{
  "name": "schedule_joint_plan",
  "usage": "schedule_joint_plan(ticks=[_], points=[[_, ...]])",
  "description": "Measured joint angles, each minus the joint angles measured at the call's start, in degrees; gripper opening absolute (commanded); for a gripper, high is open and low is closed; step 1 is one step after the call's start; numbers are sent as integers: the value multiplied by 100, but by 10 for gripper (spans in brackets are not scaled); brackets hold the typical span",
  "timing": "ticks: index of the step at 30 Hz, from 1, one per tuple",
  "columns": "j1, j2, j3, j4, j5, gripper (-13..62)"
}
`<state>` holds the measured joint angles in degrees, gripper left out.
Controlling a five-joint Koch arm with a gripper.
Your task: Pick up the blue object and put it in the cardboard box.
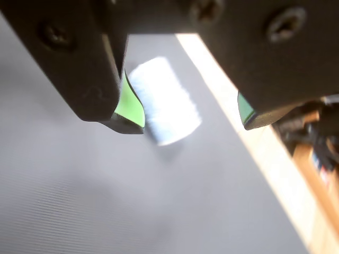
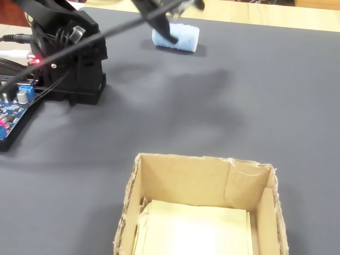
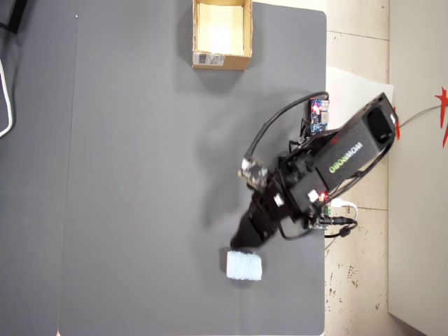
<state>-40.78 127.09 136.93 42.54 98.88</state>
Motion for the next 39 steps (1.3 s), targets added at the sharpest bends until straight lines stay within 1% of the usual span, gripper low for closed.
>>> schedule_joint_plan(ticks=[5,7,8,13,20,26,30,36,37,39], points=[[-387,-439,-404,334,501,337],[-765,-835,-562,483,1125,337],[-773,-844,-554,483,1134,337],[-1230,-1494,-879,686,2004,337],[-1591,-2329,-1195,756,2057,337],[-1608,-2856,-1204,756,2065,337],[-1608,-3437,-1389,677,2065,337],[-1608,-3823,-1477,501,2074,329],[-1608,-3876,-1494,510,2074,321],[-1591,-3999,-1617,536,2048,265]])
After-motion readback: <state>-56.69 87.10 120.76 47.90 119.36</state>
